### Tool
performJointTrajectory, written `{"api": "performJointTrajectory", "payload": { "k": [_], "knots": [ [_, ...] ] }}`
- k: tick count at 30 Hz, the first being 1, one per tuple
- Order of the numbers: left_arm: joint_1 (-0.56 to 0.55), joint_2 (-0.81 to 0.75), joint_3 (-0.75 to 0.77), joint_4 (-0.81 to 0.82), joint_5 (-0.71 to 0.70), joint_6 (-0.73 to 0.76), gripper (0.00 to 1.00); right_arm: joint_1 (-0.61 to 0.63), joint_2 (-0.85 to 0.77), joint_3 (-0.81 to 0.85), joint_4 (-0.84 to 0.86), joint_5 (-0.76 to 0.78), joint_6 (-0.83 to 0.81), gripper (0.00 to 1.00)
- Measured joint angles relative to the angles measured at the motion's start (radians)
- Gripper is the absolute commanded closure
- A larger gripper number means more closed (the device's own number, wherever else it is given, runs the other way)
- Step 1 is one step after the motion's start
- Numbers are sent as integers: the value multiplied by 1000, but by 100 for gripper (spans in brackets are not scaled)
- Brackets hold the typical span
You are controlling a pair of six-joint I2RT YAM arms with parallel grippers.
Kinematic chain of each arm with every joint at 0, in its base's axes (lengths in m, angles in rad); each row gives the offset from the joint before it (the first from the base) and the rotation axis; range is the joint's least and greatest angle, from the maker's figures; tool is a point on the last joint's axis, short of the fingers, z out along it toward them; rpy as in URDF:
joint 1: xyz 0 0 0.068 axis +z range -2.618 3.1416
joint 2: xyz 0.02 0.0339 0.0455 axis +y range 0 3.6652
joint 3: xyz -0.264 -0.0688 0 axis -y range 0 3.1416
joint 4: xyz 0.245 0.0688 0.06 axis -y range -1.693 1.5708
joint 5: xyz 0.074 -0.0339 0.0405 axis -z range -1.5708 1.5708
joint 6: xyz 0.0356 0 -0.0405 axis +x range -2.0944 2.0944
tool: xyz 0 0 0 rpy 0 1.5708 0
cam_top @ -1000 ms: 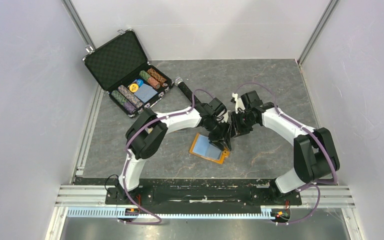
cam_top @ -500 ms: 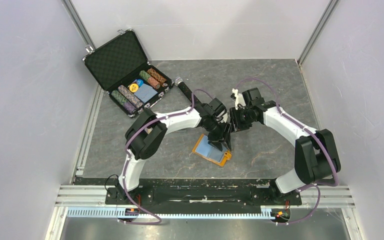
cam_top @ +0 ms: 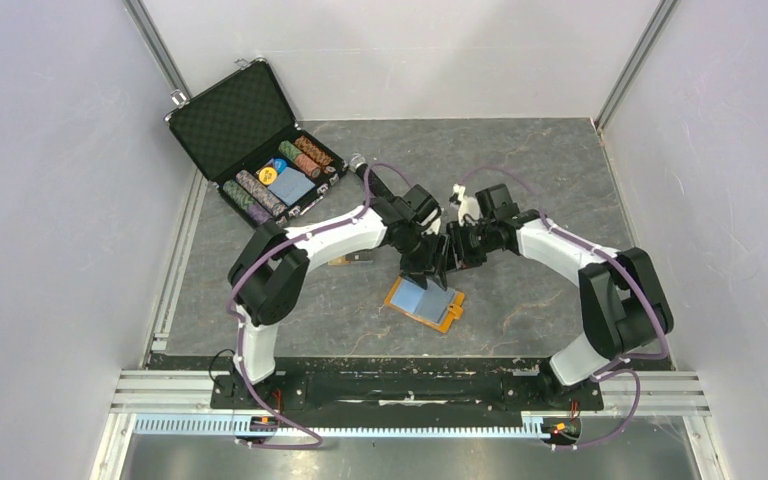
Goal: Put the credit cards into the card holder
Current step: Pick up the credit card from the storage box.
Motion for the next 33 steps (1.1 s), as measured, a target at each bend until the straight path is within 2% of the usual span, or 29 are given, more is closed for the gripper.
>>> {"api": "performJointTrajectory", "payload": {
  "k": [5,16,20,31,33],
  "knots": [
    [51,-49,-44,18,-69,6,47,56,49,-44,-27,-9,-4,70],
    [89,-45,-119,-7,-244,50,45,71,58,-76,-60,44,-32,71],
    [89,-35,-183,-9,-240,51,51,74,66,-77,-58,54,-54,71],
    [88,-134,-353,61,-148,42,70,92,130,-3,-67,61,-102,70],
    [88,-144,-372,65,-138,40,69,93,134,9,-76,71,-109,69]
  ]
}}
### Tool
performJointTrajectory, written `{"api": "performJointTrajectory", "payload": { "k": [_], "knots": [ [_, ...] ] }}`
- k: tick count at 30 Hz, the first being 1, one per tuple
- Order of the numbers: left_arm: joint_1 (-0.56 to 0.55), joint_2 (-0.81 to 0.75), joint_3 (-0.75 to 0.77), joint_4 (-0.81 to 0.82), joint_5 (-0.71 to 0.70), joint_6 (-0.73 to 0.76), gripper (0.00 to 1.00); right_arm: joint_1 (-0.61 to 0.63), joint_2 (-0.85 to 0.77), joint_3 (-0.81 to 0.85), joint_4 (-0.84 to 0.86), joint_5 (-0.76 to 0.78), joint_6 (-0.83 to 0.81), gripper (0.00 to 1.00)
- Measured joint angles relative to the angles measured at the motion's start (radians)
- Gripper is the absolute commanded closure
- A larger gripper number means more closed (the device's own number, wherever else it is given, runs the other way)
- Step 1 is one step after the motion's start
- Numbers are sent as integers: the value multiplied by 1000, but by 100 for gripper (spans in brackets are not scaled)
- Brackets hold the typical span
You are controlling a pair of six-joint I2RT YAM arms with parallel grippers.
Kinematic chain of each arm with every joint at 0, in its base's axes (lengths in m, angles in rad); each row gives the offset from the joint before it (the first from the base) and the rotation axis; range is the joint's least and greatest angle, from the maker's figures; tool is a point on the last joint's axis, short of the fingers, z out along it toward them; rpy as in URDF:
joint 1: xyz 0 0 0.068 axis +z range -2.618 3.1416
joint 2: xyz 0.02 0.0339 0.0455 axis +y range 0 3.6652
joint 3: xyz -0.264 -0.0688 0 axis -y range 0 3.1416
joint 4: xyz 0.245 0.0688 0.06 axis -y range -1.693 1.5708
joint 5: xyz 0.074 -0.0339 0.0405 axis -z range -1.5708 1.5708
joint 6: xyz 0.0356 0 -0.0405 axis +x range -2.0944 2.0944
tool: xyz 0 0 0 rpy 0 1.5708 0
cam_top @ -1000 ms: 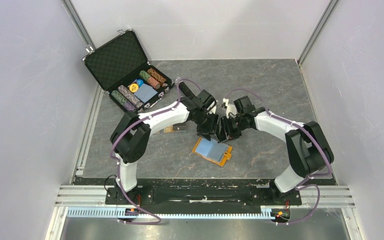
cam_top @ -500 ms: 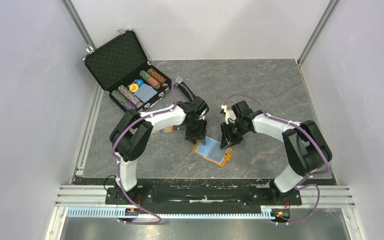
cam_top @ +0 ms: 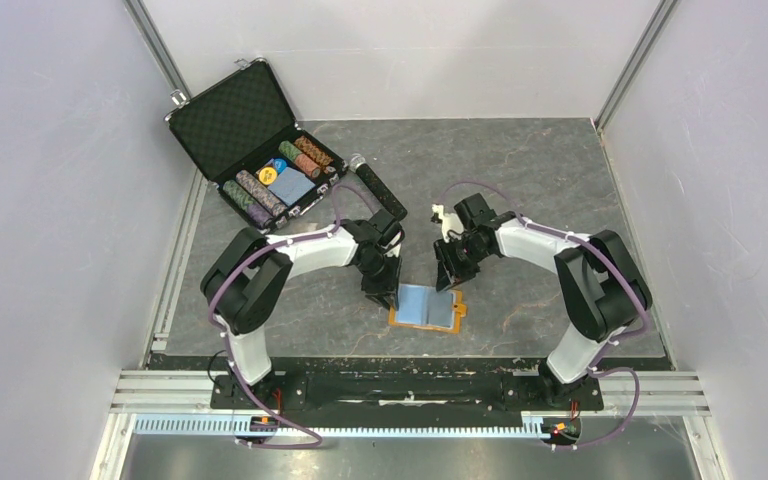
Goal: Put the credit cards into the card holder
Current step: Pick up the credit card from the storage box.
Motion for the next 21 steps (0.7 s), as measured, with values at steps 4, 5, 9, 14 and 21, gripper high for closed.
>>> {"api": "performJointTrajectory", "payload": {
  "k": [4,5,9,14,21],
  "knots": [
    [-2,-19,-21,-3,6,-2,49,0,6,47,-31,28,-14,65],
    [-2,-26,-21,-5,-1,-2,45,0,6,59,-35,33,-16,63],
    [-3,-47,-11,-27,-35,0,40,0,6,126,-52,43,-18,57],
    [28,-83,61,-63,-52,4,39,0,6,202,-56,45,-16,51],
    [167,-143,153,-16,33,7,38,0,64,323,-45,-2,13,48]
  ]
}}
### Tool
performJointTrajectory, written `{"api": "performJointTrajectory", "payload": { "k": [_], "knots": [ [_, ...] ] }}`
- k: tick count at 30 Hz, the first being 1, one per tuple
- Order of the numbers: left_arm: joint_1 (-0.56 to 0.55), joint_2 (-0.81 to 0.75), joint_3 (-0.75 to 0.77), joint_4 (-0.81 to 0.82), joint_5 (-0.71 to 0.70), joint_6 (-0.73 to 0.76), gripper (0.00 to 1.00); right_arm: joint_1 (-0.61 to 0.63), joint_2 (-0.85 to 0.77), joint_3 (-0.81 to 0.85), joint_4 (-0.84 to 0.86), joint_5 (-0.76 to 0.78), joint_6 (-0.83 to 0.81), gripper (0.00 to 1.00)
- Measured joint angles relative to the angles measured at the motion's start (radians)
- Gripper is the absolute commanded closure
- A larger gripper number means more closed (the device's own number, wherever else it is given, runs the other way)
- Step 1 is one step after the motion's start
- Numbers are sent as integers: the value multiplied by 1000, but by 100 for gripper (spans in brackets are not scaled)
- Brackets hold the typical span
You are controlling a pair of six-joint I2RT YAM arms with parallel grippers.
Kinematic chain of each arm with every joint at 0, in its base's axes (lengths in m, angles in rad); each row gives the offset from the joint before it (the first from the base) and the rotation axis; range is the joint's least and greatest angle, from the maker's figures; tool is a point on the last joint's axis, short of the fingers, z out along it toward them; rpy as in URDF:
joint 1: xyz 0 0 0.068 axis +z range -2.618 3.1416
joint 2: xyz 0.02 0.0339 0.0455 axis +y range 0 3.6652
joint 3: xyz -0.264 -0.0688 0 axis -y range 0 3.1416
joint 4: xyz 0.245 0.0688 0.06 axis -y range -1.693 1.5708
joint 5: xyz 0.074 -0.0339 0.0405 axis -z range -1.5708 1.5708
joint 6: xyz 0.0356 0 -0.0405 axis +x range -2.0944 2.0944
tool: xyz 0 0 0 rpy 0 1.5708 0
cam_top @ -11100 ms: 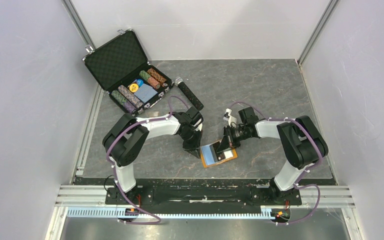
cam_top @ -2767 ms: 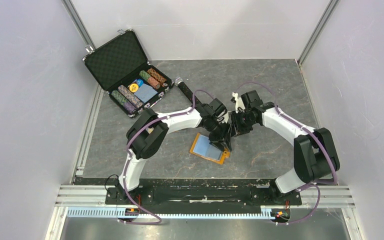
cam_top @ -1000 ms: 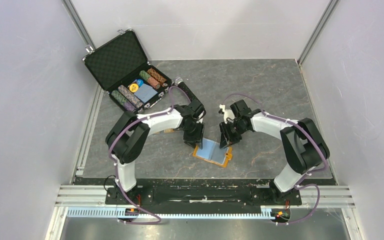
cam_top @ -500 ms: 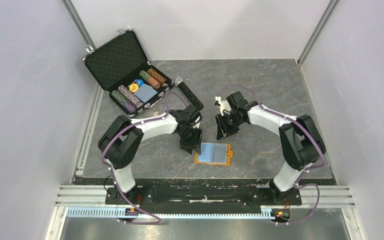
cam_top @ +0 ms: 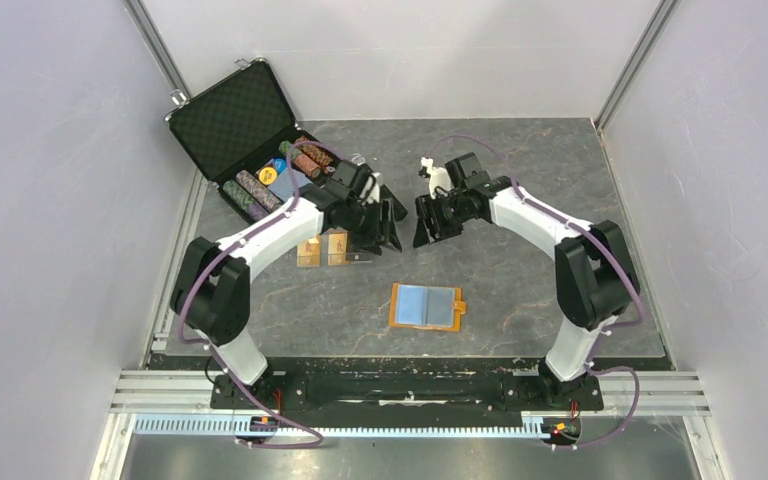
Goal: Put the credit cards into the card holder
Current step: Pick up the credit card from the storage box.
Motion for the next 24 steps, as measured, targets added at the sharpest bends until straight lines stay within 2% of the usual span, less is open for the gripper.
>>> {"api": "performJointTrajectory", "payload": {
  "k": [6,12,24],
  "knots": [
    [155,-5,0,18,54,0,40,12,128,112,26,-74,72,44],
    [266,39,24,-32,1,18,41,58,249,225,66,-141,143,41],
    [272,256,87,-101,-109,91,50,76,279,231,84,-172,171,41]
  ]
}}
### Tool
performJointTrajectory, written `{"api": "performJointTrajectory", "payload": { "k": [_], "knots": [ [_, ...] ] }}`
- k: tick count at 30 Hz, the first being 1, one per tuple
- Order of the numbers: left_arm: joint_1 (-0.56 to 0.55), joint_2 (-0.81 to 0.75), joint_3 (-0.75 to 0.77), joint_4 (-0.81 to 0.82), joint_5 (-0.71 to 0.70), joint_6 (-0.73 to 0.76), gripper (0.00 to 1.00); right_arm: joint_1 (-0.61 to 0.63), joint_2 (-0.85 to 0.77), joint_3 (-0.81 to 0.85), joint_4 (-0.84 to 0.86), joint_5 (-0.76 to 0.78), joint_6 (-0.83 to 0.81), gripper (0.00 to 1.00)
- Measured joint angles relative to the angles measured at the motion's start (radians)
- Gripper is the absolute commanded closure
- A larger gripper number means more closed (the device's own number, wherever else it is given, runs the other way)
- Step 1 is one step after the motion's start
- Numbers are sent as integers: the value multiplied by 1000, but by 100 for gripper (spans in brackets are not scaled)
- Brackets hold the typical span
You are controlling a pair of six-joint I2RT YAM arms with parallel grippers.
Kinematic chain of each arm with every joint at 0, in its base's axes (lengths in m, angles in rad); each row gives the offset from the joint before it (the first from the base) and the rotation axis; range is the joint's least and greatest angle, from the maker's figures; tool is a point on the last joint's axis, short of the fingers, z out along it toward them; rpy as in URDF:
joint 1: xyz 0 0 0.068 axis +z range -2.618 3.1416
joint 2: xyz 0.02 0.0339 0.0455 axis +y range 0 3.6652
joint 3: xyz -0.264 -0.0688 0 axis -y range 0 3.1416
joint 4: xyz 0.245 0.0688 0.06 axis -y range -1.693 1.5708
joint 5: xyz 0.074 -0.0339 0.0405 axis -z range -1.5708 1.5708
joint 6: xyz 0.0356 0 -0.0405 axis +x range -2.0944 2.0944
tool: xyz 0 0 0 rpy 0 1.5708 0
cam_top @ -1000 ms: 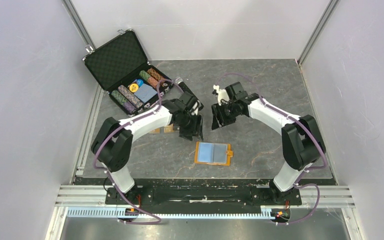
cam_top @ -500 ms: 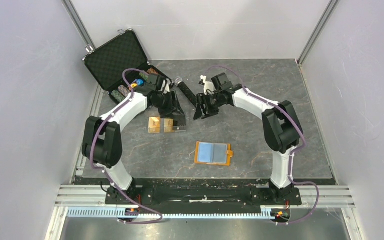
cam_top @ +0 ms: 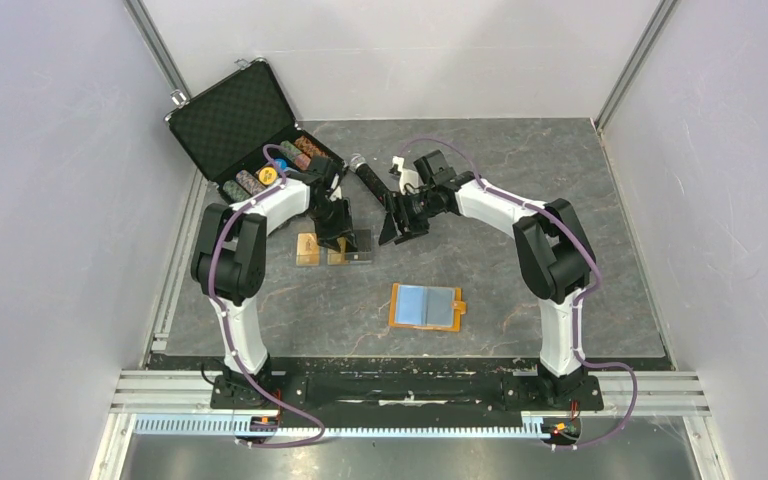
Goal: Put the credit cards into the card holder
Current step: Pick up the credit card from the storage box.
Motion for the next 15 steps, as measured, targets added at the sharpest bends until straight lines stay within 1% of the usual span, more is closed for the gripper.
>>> {"api": "performJointTrajectory", "payload": {
  "k": [2,6,9,10,15],
  "knots": [
    [0,2,0,-2,-5,2,56,-1,0,-11,-1,0,0,41],
    [0,3,-1,6,5,13,82,-1,0,-14,0,0,0,41],
    [-1,3,-3,13,27,30,95,-1,0,-17,2,0,0,41],
    [-1,1,-6,17,31,31,98,-1,-2,-20,3,1,0,41],
    [0,-15,-28,41,46,31,98,-1,-14,-52,7,2,0,41]
  ]
}}
